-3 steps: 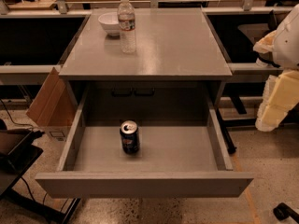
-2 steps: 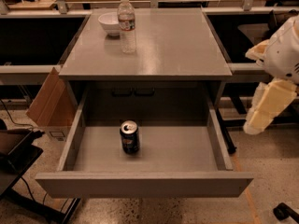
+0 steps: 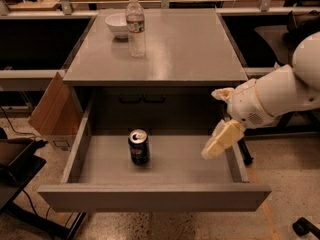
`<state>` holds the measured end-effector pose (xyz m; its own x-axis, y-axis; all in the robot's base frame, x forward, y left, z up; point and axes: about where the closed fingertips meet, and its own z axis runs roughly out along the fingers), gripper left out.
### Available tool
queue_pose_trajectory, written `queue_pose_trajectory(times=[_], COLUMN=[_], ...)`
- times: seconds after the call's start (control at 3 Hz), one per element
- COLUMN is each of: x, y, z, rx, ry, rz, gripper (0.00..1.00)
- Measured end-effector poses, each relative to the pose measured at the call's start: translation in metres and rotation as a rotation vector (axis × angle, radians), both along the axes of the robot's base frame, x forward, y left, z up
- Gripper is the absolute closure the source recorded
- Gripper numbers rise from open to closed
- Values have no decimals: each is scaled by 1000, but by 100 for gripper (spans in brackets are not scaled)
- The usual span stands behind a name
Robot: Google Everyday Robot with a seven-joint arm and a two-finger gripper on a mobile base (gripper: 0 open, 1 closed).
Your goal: Pick pepsi can from top drawer and place on counter
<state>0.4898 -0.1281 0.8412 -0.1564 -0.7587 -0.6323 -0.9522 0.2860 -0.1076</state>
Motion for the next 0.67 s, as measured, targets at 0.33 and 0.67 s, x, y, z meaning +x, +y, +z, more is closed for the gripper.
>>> queue_pose_trajectory(times=[0.33,0.67], x=[40,54], y=[40,43], z=[-30,-33], rx=[167,187], ry=[-45,-70], rz=[-12,-40], gripper=[0,0])
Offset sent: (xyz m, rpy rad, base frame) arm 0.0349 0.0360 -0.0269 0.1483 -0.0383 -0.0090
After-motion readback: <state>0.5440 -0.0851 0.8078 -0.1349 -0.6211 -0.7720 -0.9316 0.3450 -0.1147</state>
